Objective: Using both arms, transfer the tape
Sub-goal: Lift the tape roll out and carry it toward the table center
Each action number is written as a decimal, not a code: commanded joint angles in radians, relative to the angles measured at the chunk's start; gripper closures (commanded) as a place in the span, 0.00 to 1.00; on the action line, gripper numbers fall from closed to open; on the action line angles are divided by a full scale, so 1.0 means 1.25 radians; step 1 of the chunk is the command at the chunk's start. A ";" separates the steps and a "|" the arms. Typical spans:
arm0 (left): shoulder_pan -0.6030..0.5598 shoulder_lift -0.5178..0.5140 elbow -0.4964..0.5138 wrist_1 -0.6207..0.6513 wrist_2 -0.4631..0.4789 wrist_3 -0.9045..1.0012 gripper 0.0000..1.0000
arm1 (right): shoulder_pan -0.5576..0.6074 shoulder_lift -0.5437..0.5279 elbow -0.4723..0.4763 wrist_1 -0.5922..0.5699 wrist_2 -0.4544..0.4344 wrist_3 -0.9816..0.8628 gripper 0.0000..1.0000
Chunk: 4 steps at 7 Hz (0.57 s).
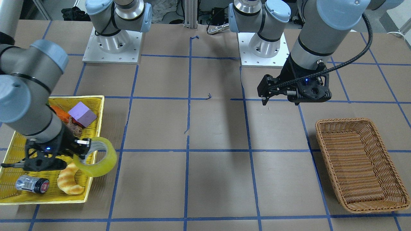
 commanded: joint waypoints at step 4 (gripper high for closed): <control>0.000 0.001 0.000 0.000 0.000 0.002 0.00 | 0.293 0.128 -0.005 -0.078 0.020 0.347 1.00</control>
